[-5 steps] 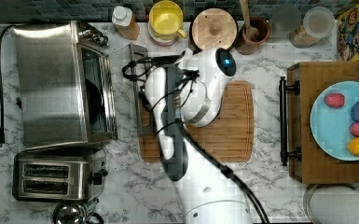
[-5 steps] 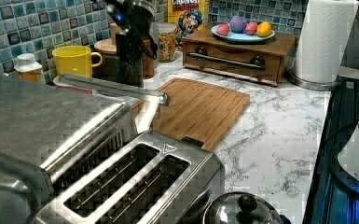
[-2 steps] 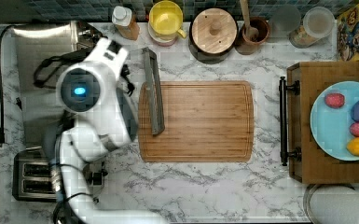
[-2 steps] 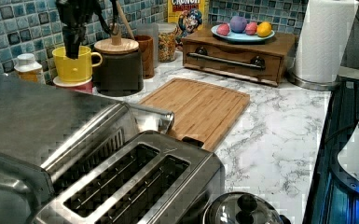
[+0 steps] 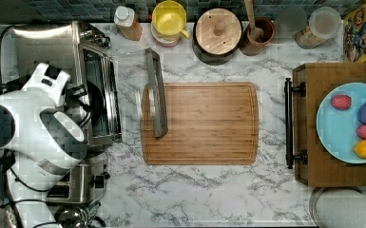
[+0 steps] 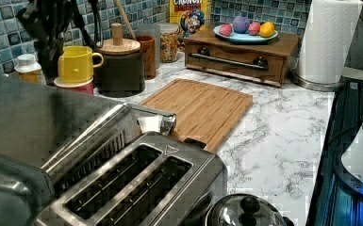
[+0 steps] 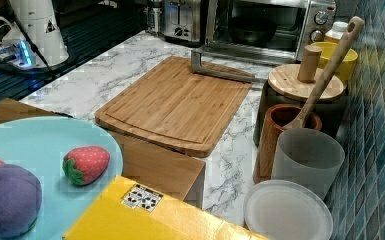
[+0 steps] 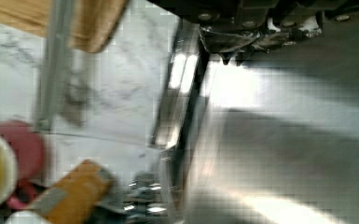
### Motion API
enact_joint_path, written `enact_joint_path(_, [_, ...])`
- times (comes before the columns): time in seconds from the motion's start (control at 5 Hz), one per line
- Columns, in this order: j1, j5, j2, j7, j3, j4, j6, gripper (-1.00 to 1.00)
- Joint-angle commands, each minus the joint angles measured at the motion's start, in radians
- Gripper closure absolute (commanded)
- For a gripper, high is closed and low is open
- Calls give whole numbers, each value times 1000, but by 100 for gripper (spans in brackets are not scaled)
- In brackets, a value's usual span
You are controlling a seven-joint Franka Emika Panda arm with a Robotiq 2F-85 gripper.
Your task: Close the oven.
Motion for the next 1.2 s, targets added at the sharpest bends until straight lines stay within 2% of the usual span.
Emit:
enact_joint_path(0.2, [-48, 5, 25, 33, -42, 30, -20, 100])
enact_joint_path(1.2, [-62, -1, 27, 37, -26, 31, -21, 100])
